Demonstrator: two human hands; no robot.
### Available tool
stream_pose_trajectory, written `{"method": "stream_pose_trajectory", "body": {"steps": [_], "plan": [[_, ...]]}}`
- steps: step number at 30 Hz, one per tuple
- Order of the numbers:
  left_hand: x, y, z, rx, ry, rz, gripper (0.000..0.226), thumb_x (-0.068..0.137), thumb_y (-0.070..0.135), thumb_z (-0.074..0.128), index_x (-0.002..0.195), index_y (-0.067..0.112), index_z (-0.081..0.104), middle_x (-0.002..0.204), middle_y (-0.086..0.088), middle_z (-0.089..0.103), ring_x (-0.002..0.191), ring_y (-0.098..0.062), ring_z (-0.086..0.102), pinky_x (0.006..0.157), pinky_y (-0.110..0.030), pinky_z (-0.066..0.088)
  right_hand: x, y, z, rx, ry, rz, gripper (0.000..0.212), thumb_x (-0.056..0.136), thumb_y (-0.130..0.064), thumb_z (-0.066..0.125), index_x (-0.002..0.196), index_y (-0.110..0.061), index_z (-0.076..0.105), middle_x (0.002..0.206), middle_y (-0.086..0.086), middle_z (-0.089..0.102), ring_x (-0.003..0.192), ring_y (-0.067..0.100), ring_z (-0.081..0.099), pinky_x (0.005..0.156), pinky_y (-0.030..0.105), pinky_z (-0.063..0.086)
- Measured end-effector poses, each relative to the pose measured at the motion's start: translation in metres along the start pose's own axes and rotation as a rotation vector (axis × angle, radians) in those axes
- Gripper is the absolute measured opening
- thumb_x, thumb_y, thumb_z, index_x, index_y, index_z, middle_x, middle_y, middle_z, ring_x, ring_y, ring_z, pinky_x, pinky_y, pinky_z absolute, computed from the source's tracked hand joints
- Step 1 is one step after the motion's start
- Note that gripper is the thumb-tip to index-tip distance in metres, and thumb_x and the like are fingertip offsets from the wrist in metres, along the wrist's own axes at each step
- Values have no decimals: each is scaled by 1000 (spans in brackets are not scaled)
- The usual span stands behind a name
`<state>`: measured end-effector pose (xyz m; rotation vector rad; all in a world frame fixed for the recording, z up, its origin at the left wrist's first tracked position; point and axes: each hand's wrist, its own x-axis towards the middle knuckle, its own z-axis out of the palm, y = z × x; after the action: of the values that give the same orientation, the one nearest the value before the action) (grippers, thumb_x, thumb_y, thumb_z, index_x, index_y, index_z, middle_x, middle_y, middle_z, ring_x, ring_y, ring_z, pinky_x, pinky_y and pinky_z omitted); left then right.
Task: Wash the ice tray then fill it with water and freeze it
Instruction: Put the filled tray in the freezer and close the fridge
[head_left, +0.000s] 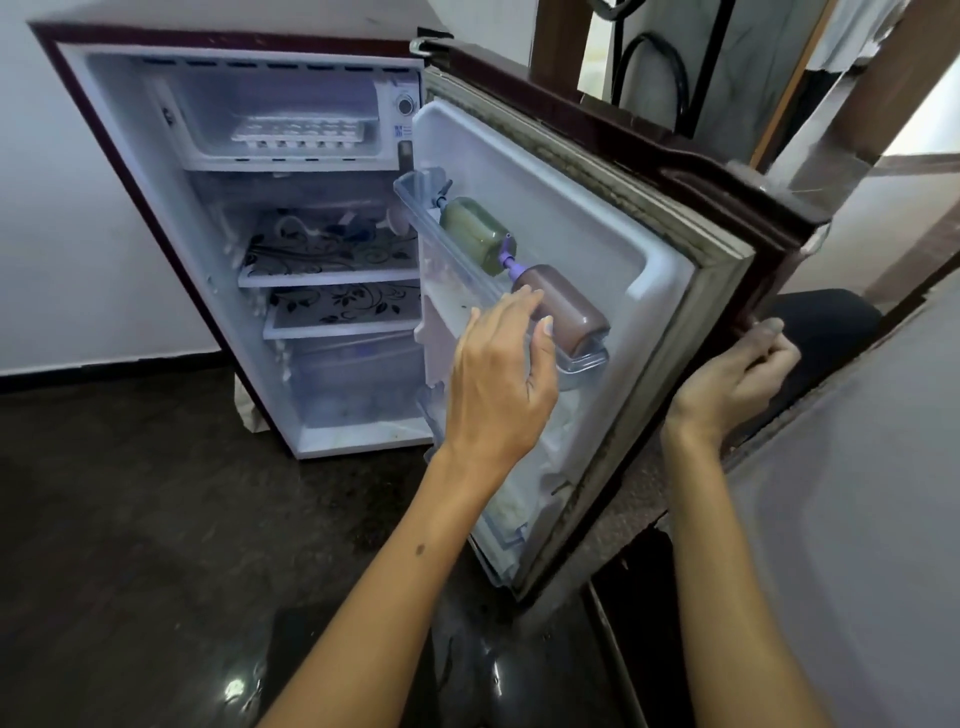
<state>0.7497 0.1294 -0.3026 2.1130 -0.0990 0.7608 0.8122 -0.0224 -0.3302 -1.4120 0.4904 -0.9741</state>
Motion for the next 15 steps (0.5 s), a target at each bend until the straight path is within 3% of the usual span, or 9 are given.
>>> {"method": "stream_pose_trajectory", "body": {"steps": [3,6,11,15], "plan": [[-5,0,-6,15,55,40,33,95,13,44,123,3,57,123,-10,62,119,-22,55,99,-51,44,-20,-1,-5,-16,-42,-90,25,103,-27,37,88,-10,48,69,-13,45,57,-7,45,59,11,35],[-9,-1,-16,19,111,59,34,95,15,44,125,3,56,125,-11,61,119,-21,55,99,-49,44,-46,-5,-8,-25,-118,-168,22,102,-18,42,82,-11,49,66,-14,43,57,-7,46,57,9,33],[-10,-1,-47,15,264,101,37,96,18,42,125,0,55,128,-13,59,123,-23,53,100,-49,43,-88,-9,-6,-45,-325,-323,24,97,-23,46,75,-15,51,67,-16,48,63,-4,48,62,11,34],[-7,-7,-80,59,363,110,37,96,17,41,126,-1,53,131,-14,56,126,-22,50,102,-49,42,-121,-18,7,18,-337,-390,26,96,-22,46,85,-2,57,85,-5,51,76,13,50,69,22,41]]}}
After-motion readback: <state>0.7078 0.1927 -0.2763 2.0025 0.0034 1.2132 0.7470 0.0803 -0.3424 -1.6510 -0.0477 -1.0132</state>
